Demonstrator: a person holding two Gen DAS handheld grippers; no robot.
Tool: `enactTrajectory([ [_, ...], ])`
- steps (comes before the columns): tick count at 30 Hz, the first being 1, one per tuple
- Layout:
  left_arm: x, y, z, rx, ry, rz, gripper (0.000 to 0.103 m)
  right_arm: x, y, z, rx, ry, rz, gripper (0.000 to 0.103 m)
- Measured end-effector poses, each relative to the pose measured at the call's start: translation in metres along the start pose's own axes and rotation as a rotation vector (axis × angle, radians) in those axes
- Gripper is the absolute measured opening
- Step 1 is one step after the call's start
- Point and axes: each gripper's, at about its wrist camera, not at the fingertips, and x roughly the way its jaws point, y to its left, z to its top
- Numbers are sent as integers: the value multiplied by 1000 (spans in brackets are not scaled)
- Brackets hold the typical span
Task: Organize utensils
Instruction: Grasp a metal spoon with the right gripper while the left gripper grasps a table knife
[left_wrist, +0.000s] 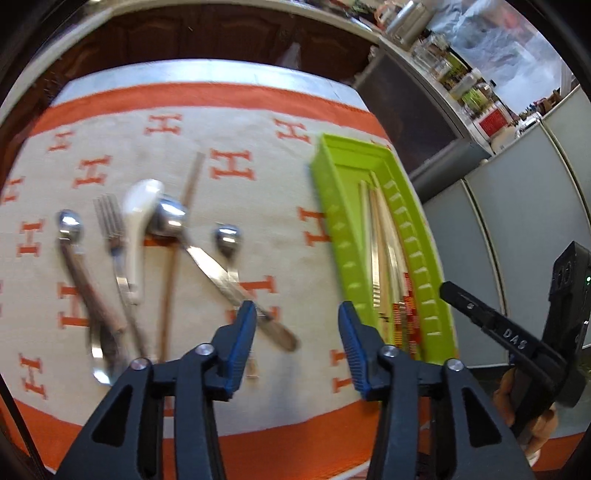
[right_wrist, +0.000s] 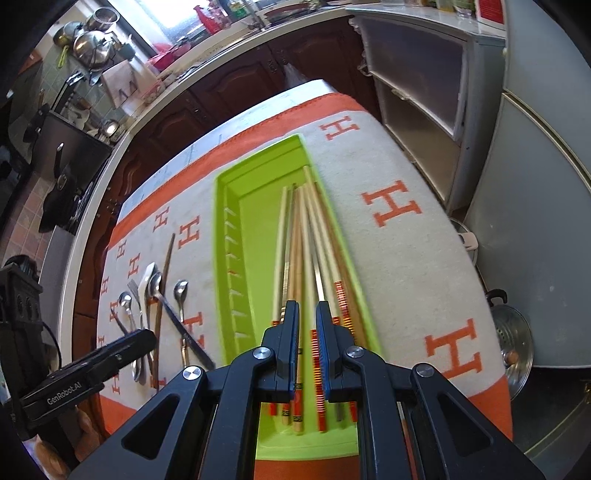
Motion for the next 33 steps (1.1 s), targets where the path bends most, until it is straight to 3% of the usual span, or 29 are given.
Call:
enactTrajectory([
  [5, -32, 55, -8, -30, -78, 45, 50, 5, 41, -5, -94, 18, 34, 10],
  [8, -46, 90, -13, -88, -84, 22, 70, 9, 70, -9, -158, 33, 50, 10],
  [13, -51, 129, -17, -146, -53, 34, 69, 23, 126, -16, -294, 57, 72, 17],
  [16, -44, 143, -21, -130, -37, 85, 66, 32, 153, -20, -360, 62, 77, 18],
  [19, -31, 158, -27, -129, -37, 29, 63, 43, 169, -24, -391, 84, 92, 18],
  [21, -23, 164, -29, -141, -24, 7, 51, 49, 175, -26, -401, 98, 92, 18],
  [26, 0, 177, -29, -137, -27, -41, 40, 68, 184, -33, -430, 138, 89, 18],
  [33, 9, 175, -23, -74, -85, -48, 36, 87, 191, -36, -450, 165, 77, 18],
])
